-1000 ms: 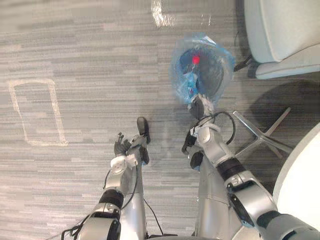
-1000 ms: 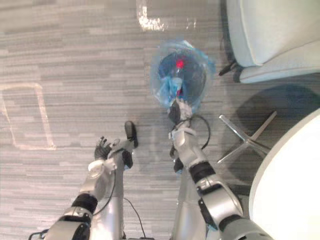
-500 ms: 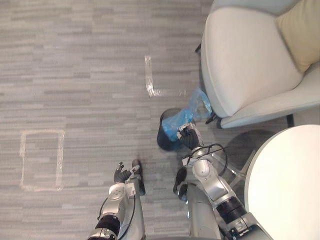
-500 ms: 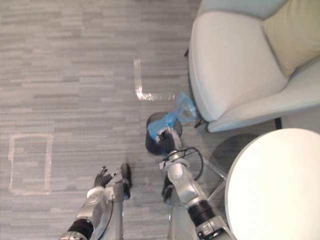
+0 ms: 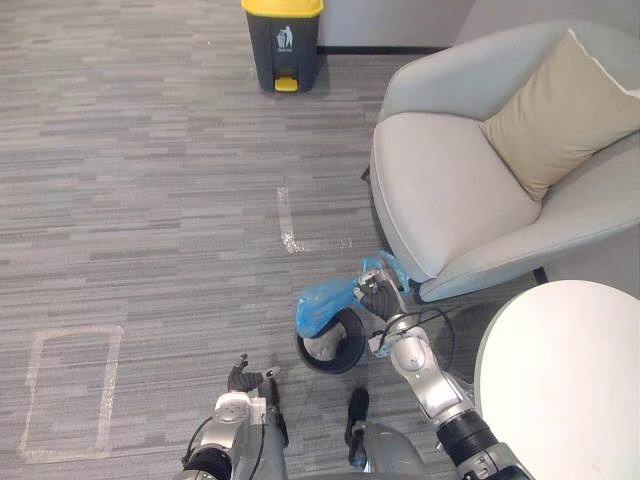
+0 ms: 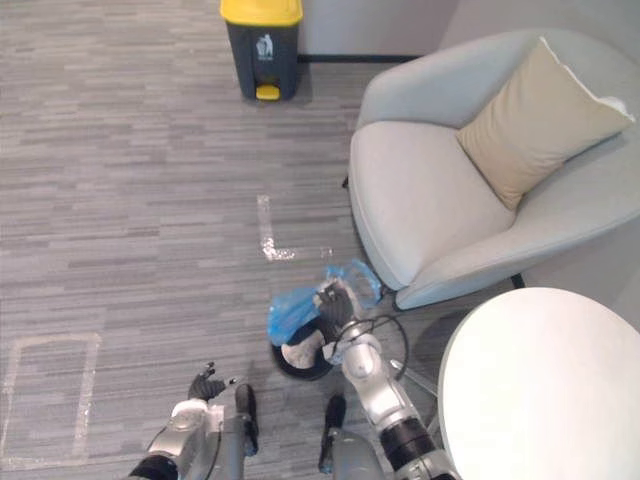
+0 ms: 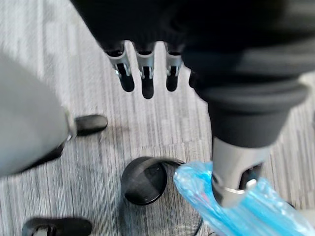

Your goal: Gather rubbish on tea table into small bin, then transfer packed bag to large trash can.

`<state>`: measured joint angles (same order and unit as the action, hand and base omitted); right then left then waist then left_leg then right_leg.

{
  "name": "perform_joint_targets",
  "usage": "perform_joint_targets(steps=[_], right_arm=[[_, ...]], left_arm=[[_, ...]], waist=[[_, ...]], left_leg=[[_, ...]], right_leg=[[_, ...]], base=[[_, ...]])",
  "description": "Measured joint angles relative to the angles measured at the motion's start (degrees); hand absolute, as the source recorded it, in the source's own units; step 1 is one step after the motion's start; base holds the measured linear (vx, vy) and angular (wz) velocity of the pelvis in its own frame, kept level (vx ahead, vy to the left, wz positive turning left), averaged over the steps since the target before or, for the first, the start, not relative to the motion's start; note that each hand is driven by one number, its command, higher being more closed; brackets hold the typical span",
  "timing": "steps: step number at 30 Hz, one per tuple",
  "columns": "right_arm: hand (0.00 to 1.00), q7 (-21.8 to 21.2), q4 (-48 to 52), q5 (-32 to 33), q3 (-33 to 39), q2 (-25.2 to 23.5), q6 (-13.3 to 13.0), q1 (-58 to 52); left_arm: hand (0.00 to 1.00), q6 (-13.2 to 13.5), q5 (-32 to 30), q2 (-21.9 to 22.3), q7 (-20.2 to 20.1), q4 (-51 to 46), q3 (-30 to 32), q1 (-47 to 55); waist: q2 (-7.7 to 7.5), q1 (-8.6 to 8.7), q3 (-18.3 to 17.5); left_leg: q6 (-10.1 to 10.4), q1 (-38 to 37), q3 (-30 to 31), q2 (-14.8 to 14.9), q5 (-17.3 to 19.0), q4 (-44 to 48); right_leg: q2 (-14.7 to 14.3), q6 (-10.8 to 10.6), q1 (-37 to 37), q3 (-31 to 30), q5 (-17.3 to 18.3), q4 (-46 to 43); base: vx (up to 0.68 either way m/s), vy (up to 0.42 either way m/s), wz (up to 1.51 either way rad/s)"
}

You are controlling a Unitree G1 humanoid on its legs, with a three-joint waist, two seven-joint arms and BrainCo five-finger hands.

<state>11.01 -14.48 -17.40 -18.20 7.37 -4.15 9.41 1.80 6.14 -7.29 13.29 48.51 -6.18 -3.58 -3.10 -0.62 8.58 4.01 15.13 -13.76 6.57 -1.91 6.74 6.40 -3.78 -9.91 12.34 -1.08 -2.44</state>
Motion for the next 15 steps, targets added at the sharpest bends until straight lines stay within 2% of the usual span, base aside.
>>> perform_joint_targets(steps=[3,4,5,7,12,15], right_arm=[[1.0,-1.25,0.57,1.37,0.03,0.9,-0.1,-0.5],[1.0,-2.18,2.02,2.19,0.09,1.62,-0.09,-1.14],[1.0,-2.69,3.97,2.88,0.81,2.12,-0.43,-2.31],[1.0,-4.3,5.36,5.24,2.54,2.09,-0.52,-3.52],[1.0,-6.9,7.87,8.77,3.74,3.88,-1.12,-4.15],[1.0,-7.91,11.1,12.62,3.77,5.39,-1.83,-4.14]], left_arm=[[0.0,-0.89,-0.59,-0.66,0.12,-10.26,-2.03,0.99],[0.0,1.79,5.19,-1.47,-3.03,-15.48,-2.32,2.17],[0.0,4.58,11.02,-1.84,-6.87,-16.37,-2.15,2.35],[0.0,1.49,-2.55,-1.89,-5.61,-17.54,-1.45,3.53],[0.0,1.55,-4.33,-2.09,-5.44,-21.24,-2.32,6.95],[0.0,1.66,-6.19,-4.04,-4.35,-26.37,-2.75,6.89]], waist=[[0.26,0.05,-1.56],[0.55,-0.14,-2.07],[0.79,0.15,-2.23],[0.88,0.32,-2.88],[0.98,0.44,-3.88],[1.0,0.54,-5.06]], left_leg=[[0.04,-2.39,0.17,-1.09,-1.86,-4.42],[0.11,-3.38,0.51,-1.56,-2.8,-6.5],[-0.13,-4.62,1.08,-2.01,-3.34,-8.03],[-0.03,-6.4,1.34,-2.23,-3.59,-9.6],[-0.06,-8.3,1.52,-2.63,-4.22,-11.89],[-0.11,-9.38,0.9,-2.7,-4.53,-12.64]], right_leg=[[0.44,-0.17,0.52,-0.23,-0.41,0.81],[0.51,-0.22,0.92,-0.13,-0.43,1.04],[0.5,-0.44,1.65,-0.09,-0.42,1.4],[0.51,-0.65,2.44,-0.62,-0.52,1.83],[0.55,-0.88,3.84,-0.89,-1.03,2.97],[0.47,-0.85,4.19,-1.75,-1.21,3.2]], base=[[-0.03,0.033,-0.02],[-0.01,0.055,0.02],[-0.01,0.048,0.0],[0.02,0.029,-0.12],[0.05,0.027,-0.03],[0.05,0.015,-0.13]])
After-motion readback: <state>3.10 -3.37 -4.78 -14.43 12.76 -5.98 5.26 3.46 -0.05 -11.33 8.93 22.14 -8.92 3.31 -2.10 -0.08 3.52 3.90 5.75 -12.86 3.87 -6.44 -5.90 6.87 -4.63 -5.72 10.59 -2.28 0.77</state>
